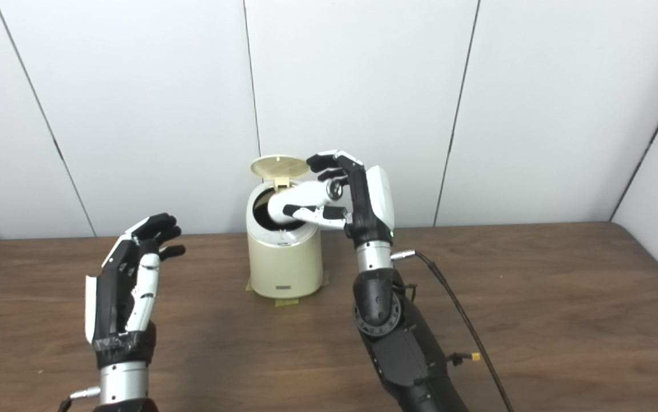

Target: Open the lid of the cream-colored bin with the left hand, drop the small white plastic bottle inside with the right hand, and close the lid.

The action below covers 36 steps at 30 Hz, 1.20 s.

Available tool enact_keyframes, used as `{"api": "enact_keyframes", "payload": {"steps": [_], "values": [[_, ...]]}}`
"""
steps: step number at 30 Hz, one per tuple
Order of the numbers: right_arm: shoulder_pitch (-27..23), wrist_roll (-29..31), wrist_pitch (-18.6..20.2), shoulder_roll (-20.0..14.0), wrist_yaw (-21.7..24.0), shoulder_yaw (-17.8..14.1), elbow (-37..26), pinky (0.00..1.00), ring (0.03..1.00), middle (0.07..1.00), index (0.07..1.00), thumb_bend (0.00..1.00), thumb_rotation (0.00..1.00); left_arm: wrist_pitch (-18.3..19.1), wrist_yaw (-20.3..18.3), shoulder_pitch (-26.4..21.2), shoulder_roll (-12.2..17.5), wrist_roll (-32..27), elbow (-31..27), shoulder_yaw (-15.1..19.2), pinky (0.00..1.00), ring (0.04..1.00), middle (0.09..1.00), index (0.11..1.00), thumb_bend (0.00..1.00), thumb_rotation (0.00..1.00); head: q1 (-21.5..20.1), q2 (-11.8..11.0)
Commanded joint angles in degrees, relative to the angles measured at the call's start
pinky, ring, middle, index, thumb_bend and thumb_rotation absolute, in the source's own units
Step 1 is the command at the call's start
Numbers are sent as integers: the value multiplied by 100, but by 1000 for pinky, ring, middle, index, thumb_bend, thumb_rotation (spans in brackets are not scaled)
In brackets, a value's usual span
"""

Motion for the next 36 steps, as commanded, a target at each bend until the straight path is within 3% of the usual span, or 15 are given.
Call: {"api": "enact_keyframes", "payload": {"steps": [1, 12, 20, 23, 27, 29, 32, 36], "values": [[-265, 2, 12, -44, 91, 10, -213, 482, 578, 627, 644, 986, 234, -181, -14, -204, -29, -4, -102, -50, 654, 746, 755, 734, 230, 532, -4, 4], [-180, 43, 485, -82, 613, 25, -504, 508, 604, 652, 666, 1000, 265, -139, -9, -205, -47, -22, -127, -53, 663, 750, 757, 736, 231, 543, -6, 15], [-151, 30, 485, -84, 613, 26, -543, 511, 609, 662, 666, 986, 241, -83, 8, -195, -60, -47, -159, -43, 661, 747, 754, 733, 232, 535, -11, 5], [-135, 100, 175, -60, 427, -42, -453, 490, 591, 648, 645, 978, 242, -90, 4, -194, -48, -59, -156, -38, 660, 746, 754, 733, 236, 535, -12, 8], [-99, 123, -979, -4, -310, -178, -19, 460, 537, 599, 570, 878, 216, -54, 6, -185, -38, -36, -191, -34, 656, 746, 755, 735, 237, 534, -7, 31], [-76, -41, -1312, -34, -732, -153, 140, 483, 527, 587, 565, 818, 247, -29, 0, -179, -26, -44, -216, -26, 656, 746, 755, 734, 236, 535, -12, 38], [62, 3, -1395, -97, -1239, -15, -56, 472, 512, 561, 599, 732, 336, -44, -15, -172, -1, -94, -214, -8, 657, 746, 754, 733, 238, 533, -4, 45], [383, 665, -1396, -190, -1300, 160, -761, 434, 519, 567, 612, 618, 400, -82, -44, -167, 64, -157, -188, 17, 663, 747, 753, 733, 234, 512, -12, 45]]}}
